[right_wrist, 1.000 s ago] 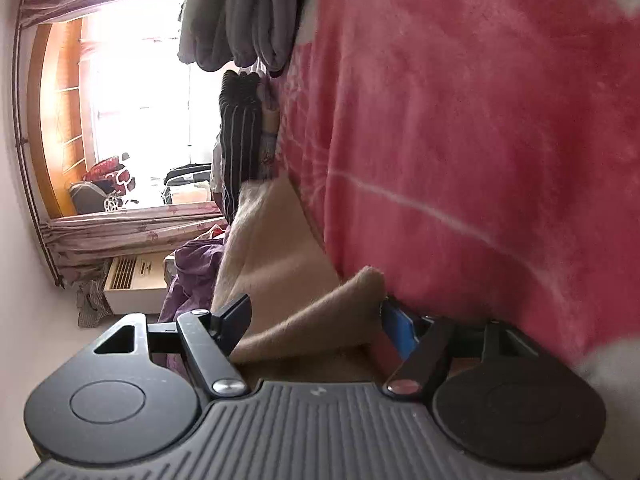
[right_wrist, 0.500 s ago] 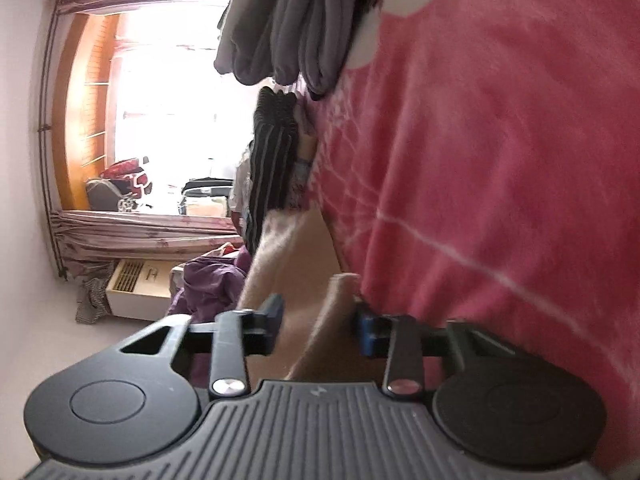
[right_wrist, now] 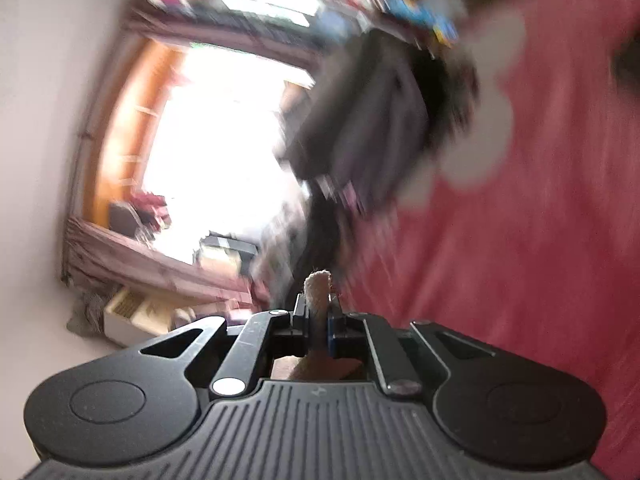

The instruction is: Fold clothes

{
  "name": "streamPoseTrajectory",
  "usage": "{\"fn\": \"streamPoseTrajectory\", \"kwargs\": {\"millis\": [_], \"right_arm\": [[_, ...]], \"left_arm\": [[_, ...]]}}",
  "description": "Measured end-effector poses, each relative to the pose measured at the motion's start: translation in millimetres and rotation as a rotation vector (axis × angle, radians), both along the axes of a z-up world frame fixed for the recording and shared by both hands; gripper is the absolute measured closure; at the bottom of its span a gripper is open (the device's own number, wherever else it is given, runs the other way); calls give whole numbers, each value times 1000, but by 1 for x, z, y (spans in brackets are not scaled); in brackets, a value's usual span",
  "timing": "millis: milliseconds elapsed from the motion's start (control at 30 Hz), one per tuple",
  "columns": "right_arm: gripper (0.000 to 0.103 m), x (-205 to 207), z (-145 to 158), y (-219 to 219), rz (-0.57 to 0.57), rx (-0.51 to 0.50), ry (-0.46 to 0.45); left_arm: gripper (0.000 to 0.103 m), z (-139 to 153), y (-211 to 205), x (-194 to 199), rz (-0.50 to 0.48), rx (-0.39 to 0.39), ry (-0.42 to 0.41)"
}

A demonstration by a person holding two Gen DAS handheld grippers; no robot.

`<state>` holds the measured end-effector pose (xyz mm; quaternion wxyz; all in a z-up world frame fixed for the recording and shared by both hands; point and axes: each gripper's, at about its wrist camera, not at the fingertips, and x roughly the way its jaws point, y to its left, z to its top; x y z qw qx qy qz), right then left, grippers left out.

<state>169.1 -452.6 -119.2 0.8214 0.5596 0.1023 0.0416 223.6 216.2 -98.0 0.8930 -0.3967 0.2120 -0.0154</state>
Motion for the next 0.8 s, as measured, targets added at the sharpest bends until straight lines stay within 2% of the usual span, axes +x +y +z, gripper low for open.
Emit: {"fn": "streamPoseTrajectory", "kwargs": {"millis": [100,200,233,300,333,367,433,467,500,633,700,767,800], "right_arm": [[94,-14,19,-12,-60,-128,-19],[93,-8,15,-14,-88,-315,117],[93,-2,8,-14,-75,-344,183],[86,12,-14,-14,-35,-304,304],[85,16,-20,-12,-23,-291,327],[80,18,-22,-10,-17,-290,331],[70,23,-27,-6,-5,-287,338],[58,25,-27,-5,-1,-278,331],[51,27,-26,-5,2,-261,316],[51,31,-29,-13,7,-223,316],[51,33,-28,-11,12,-239,327],[51,27,-24,-4,41,-279,339],[49,23,-22,-1,57,-294,338]], "left_arm": [[98,12,1,-11,-12,23,-55],[98,1,8,-10,9,51,32],[98,-3,10,-10,16,60,61],[97,-7,13,-10,37,69,102],[93,-9,14,-10,47,74,123],[87,-11,16,-10,58,79,143],[85,-15,18,-11,78,88,185],[85,-17,20,-11,89,93,205],[85,-18,21,-11,99,98,226],[85,14,7,-24,101,257,163],[83,26,-9,-25,55,311,127],[65,32,-29,-27,-13,343,94],[59,34,-39,-28,-47,358,78]]}}
